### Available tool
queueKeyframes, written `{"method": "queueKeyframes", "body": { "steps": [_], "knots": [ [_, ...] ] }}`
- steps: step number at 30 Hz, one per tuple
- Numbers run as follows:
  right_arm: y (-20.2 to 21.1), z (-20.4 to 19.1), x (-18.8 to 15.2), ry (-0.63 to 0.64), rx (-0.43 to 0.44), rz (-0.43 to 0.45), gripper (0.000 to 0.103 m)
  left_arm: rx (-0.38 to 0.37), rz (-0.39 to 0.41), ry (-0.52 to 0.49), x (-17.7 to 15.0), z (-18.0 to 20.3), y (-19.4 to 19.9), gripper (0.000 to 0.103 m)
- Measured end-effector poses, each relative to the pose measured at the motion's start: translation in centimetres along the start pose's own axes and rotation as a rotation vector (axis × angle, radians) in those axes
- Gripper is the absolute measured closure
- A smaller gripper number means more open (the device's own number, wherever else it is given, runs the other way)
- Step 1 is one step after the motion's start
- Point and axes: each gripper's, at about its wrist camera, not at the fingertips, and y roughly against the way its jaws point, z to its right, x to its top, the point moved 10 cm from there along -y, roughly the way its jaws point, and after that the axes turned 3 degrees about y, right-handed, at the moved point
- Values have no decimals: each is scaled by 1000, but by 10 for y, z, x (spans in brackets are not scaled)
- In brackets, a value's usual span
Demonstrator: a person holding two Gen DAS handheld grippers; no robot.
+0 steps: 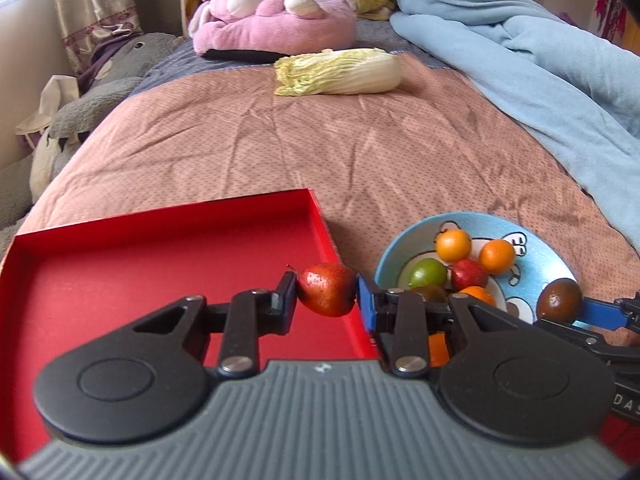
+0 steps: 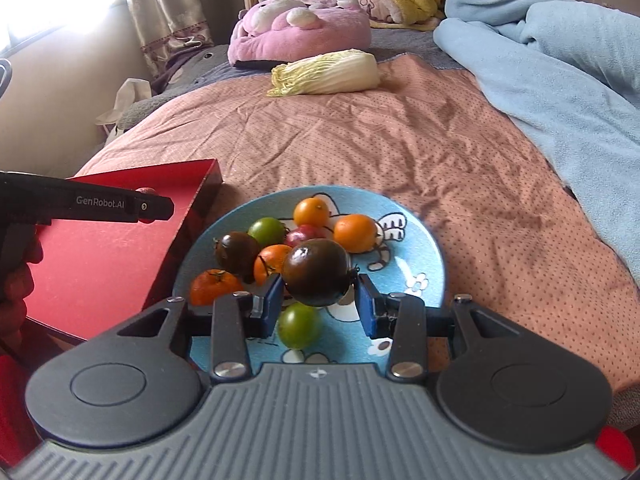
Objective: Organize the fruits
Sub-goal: 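Carry both held tomatoes from the tray to the tiger plate, then release the dark tomato with the right tool while the left tool releases the red tomato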
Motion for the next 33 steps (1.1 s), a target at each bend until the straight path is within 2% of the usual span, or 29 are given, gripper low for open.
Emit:
{"method": "queueKeyframes", "body": {
  "steps": [7, 13, 18, 20, 26, 29, 33],
  "knots": [
    [-17, 24, -9, -14, -53, -28, 58, -68, -10, -86, -3, 55, -10, 67],
    [-24, 28, -12, -8, -57, -33, 54, -98, -33, -127, -12, 86, -18, 67],
    [-9, 18, -6, 29, -37, -9, 11, -117, -45, -150, -15, 101, -19, 66],
    [3, 19, -5, 24, -59, -4, 9, -115, -34, -172, -16, 106, -18, 66],
    [34, 23, -9, 5, -52, -11, 8, -121, -35, -202, -19, 116, -13, 66],
    [44, 22, -14, 5, -51, -13, 7, -104, -21, -212, -19, 115, -5, 56],
    [52, 18, -21, 9, -49, -20, 7, -101, -18, -215, -21, 115, 6, 54]
  ]
}}
